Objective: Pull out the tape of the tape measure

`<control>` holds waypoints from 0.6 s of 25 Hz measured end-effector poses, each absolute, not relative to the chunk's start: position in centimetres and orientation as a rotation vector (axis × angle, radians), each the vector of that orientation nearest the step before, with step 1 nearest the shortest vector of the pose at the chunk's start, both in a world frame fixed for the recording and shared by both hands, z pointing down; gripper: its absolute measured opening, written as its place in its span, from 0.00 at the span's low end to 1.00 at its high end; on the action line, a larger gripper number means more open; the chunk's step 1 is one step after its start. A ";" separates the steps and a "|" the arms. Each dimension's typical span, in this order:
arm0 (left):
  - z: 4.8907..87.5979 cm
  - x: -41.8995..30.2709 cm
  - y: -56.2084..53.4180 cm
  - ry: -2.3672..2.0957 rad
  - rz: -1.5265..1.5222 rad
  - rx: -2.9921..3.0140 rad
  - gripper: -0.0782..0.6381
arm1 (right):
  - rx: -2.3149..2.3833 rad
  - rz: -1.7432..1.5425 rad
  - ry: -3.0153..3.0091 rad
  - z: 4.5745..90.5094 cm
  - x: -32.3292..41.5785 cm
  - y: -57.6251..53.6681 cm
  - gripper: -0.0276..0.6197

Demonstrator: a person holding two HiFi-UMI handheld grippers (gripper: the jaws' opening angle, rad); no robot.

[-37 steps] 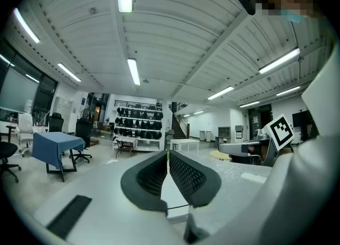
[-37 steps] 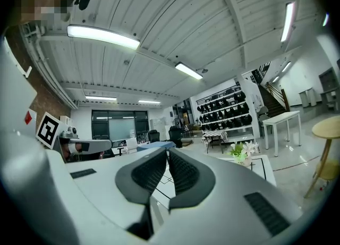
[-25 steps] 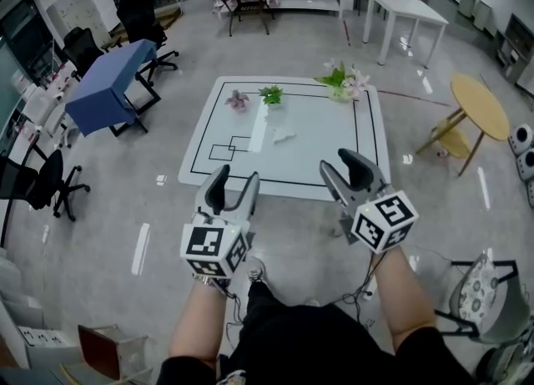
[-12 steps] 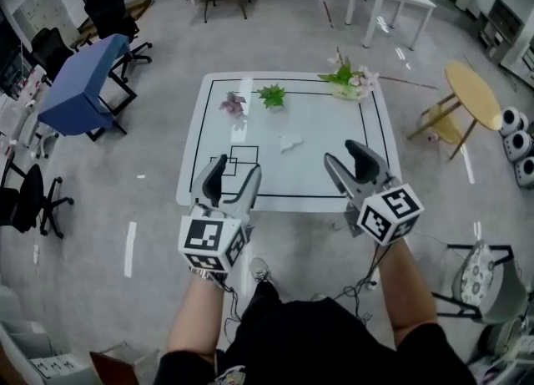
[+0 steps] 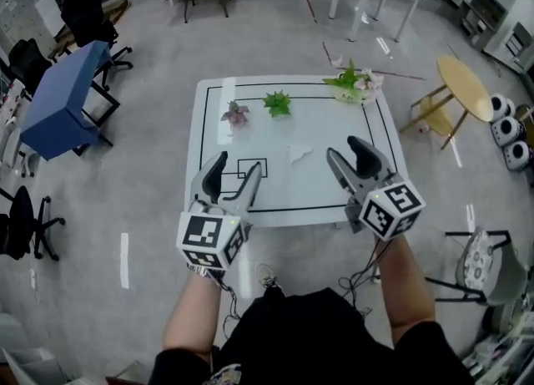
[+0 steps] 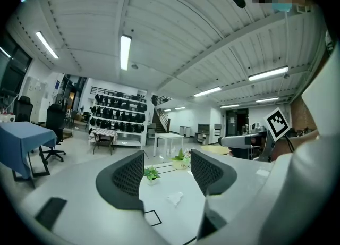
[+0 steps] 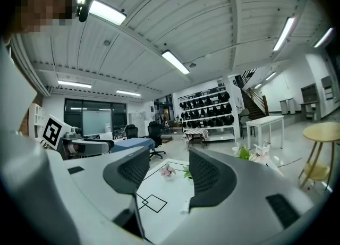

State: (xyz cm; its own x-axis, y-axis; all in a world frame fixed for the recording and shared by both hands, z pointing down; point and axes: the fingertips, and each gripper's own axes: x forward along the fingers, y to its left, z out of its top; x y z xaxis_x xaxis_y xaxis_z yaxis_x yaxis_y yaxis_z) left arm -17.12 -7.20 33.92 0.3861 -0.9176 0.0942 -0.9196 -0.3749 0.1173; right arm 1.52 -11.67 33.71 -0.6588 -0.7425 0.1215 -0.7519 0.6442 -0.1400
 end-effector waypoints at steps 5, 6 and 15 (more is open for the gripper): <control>34.6 -18.2 -8.5 -1.601 0.028 2.520 0.47 | 1.298 0.274 -2.778 34.2 0.3 -12.7 0.38; 34.6 -18.4 -8.8 -1.595 0.025 2.523 0.47 | 1.295 0.270 -2.778 34.2 0.0 -12.9 0.38; 35.4 -18.8 -10.6 -1.553 0.020 2.523 0.47 | 1.227 0.244 -2.749 35.2 -0.9 -14.7 0.39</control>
State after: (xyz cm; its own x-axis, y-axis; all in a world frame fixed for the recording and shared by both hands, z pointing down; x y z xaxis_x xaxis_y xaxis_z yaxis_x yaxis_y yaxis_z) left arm -18.83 -10.65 35.39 0.4551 -0.8843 0.1045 -0.8867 -0.4393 0.1444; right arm -0.90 -14.69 35.21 -0.6640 -0.7269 0.1753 -0.7464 0.6583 -0.0975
